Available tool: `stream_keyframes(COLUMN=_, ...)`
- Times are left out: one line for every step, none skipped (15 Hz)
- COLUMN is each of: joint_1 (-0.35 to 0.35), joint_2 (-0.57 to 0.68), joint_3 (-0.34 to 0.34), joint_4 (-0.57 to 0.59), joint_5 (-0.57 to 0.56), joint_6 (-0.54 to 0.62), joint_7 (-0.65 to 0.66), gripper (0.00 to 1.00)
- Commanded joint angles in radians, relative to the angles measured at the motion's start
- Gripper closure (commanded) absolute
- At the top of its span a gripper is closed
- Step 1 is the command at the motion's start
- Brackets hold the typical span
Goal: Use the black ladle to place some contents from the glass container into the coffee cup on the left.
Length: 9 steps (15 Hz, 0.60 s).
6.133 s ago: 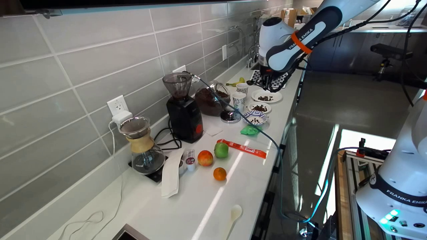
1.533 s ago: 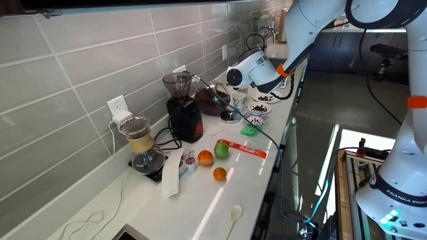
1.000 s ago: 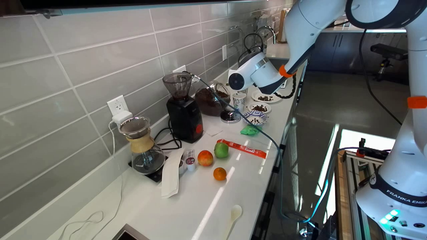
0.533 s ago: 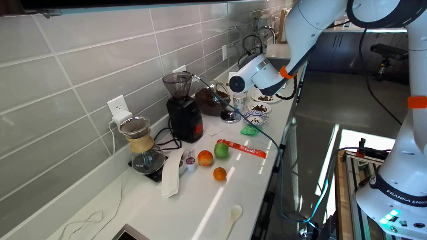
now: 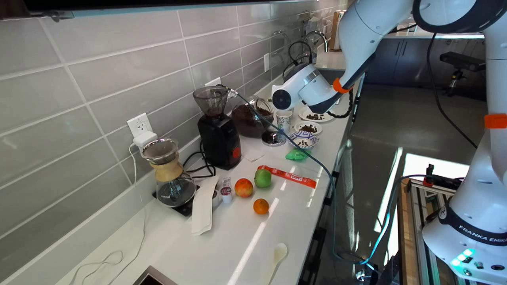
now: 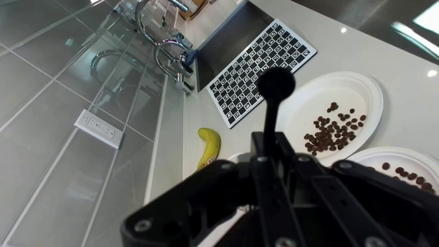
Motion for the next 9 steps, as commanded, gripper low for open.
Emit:
stream_keyframes(joint_1=-0.018, joint_2=-0.003, joint_3=0.021, joint_4=0.0, joint_5=-0.003, joint_6=-0.007, joint_7=-0.002, gripper=0.98)
stream_keyframes(joint_1=-0.009, joint_2=-0.005, joint_3=0.016, joint_4=-0.004, joint_5=-0.046, joint_6=-0.024, joint_7=0.016, gripper=0.98)
stream_keyframes(joint_1=-0.006, joint_2=-0.008, joint_3=0.015, joint_4=-0.008, joint_5=-0.071, joint_6=-0.02, joint_7=0.016, gripper=0.98)
stream_keyframes(joint_1=0.0, joint_2=-0.009, joint_3=0.014, joint_4=-0.013, joint_5=-0.105, joint_6=-0.03, joint_7=0.014, gripper=0.98)
stream_keyframes(joint_1=0.002, joint_2=-0.011, joint_3=0.014, joint_4=-0.019, joint_5=-0.142, joint_6=-0.03, joint_7=0.008, gripper=0.98)
stream_keyframes(joint_1=0.005, joint_2=-0.013, joint_3=0.014, joint_4=-0.025, joint_5=-0.181, joint_6=-0.037, joint_7=0.002, gripper=0.98)
stream_keyframes(joint_1=0.007, joint_2=-0.014, joint_3=0.015, joint_4=-0.031, joint_5=-0.215, joint_6=-0.048, joint_7=0.0, gripper=0.98)
stream_keyframes(joint_1=0.009, joint_2=-0.016, joint_3=0.016, joint_4=-0.038, joint_5=-0.248, joint_6=-0.062, joint_7=-0.008, gripper=0.98)
stream_keyframes(joint_1=0.01, joint_2=-0.019, joint_3=0.017, joint_4=-0.046, joint_5=-0.27, joint_6=-0.076, joint_7=-0.017, gripper=0.98)
